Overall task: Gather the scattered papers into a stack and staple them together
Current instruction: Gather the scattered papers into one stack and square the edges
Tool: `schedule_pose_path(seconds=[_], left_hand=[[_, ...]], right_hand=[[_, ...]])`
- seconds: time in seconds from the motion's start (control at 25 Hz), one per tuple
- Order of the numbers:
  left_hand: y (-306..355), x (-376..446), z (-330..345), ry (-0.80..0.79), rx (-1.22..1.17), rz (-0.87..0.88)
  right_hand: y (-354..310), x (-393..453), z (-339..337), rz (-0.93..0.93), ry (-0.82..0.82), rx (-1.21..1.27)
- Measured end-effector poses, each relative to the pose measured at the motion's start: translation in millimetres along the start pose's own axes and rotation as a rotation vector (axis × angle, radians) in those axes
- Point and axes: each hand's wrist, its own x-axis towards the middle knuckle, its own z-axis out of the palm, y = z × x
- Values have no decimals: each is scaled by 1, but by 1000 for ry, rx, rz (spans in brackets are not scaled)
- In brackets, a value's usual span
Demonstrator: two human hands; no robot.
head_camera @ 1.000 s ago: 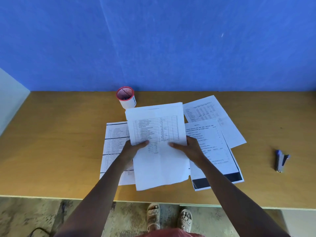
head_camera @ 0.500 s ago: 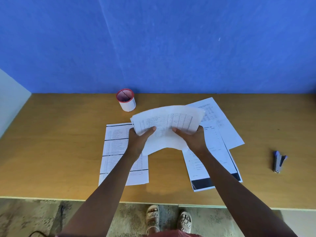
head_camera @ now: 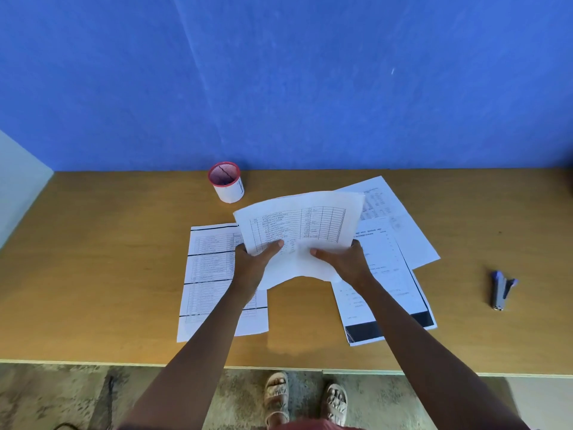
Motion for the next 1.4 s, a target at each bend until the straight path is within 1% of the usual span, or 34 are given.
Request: schedule_pose_path(seconds=[0.2, 0.32, 0.36, 0.44, 0.52, 0.64, 0.68, 0.76, 0.84, 0.92, 1.0, 1.08, 1.28, 1.4], left_hand=[[-6, -2, 2, -10, 12, 11], [-4, 2, 2, 7, 51, 32], [-3, 3, 2, 22, 59, 43], [-1, 6, 0, 70, 48, 49], [2, 5, -3, 90, 38, 62], [-3, 6, -10, 130, 33, 52], [-5, 6, -12, 145, 29, 49], [-8, 5, -13, 170, 20, 50], [-10, 3, -13, 183, 15, 53], [-13, 2, -12, 190, 14, 35], [-16, 2, -11, 189, 7, 10], [-20, 2, -7, 181, 13, 6], [-28, 1, 2, 167, 29, -6], [-30, 3, 5, 169, 34, -19]], right_hand=[[3, -2, -4, -33, -73, 50], [-2, 1, -13, -51, -114, 1], [-2, 5, -19, -66, -105, -44], [8, 18, -38, -66, -27, -118], [27, 28, -64, 5, 104, -260], [55, 32, -102, 193, 285, -708], [62, 30, -112, 264, 320, -817], [69, 23, -124, 379, 326, -908], [72, 19, -129, 426, 306, -962], [75, 20, -131, 418, 309, -987], [76, 23, -132, 399, 329, -934], [77, 24, -133, 395, 362, -872], [70, 28, -130, 380, 460, -887], [63, 42, -134, 312, 517, -831]])
